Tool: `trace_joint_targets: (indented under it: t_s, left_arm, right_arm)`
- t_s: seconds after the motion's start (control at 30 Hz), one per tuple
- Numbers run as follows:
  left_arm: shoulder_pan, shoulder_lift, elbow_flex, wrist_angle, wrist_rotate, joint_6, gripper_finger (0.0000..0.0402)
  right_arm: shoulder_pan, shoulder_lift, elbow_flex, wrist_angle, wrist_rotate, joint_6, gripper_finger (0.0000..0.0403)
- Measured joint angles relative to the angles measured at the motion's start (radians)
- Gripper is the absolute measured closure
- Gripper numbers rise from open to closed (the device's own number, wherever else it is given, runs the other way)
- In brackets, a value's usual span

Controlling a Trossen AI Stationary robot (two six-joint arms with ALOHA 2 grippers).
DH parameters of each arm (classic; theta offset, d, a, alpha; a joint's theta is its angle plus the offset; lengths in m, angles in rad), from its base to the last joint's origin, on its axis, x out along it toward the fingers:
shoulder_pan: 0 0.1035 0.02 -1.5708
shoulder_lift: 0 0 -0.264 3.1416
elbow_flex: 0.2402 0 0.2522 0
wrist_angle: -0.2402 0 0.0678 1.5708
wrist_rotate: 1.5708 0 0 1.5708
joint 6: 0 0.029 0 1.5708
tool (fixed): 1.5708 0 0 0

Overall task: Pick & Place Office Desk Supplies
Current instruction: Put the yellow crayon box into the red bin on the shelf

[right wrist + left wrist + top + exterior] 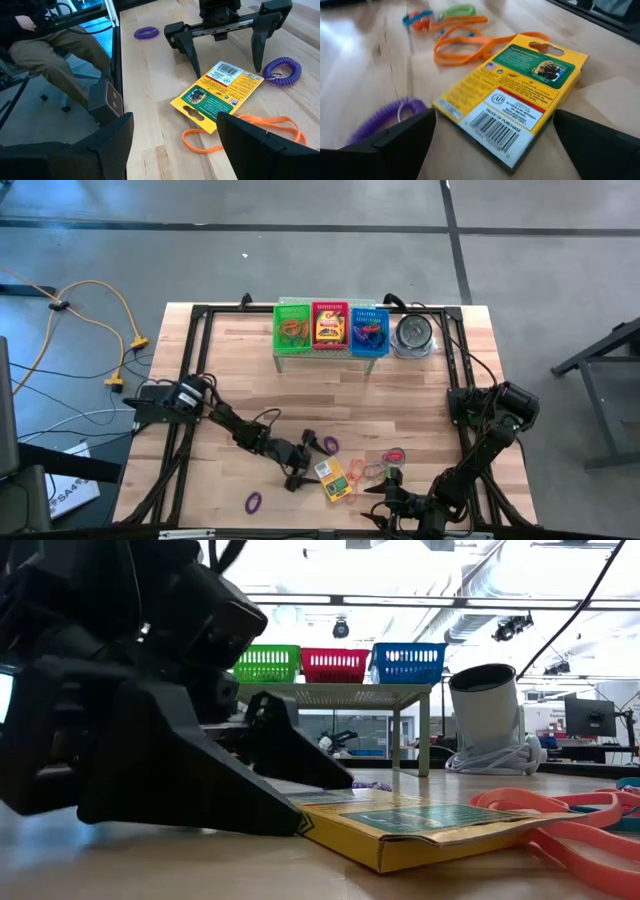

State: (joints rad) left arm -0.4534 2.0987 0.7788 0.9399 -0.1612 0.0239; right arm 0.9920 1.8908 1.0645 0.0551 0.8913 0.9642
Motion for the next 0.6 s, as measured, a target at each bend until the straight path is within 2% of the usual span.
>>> trace_joint_targets:
  t_s: [0.1, 0.3, 0.47, 0.6]
  left_arm:
    - [0.000, -0.003, 0.000, -0.059, 0.007, -0.113, 0.0003]
    - [-0.028, -0.003, 0.001, -0.132, 0.021, -0.160, 0.0003]
    - [-0.053, -0.002, 0.001, -0.130, 0.007, -0.179, 0.0003]
    - [-0.059, 0.001, -0.001, -0.058, -0.003, -0.197, 0.0003]
  right_arm:
    - [0.000, 0.000, 0.000, 0.000, -0.001, 0.000, 0.0129]
    - [0.000, 0.000, 0.000, 0.000, -0.003, 0.000, 0.0129]
    - [0.000, 0.000, 0.000, -0.001, -0.003, 0.000, 0.0129]
    - [0.000, 0.000, 0.000, -0.001, -0.003, 0.000, 0.0129]
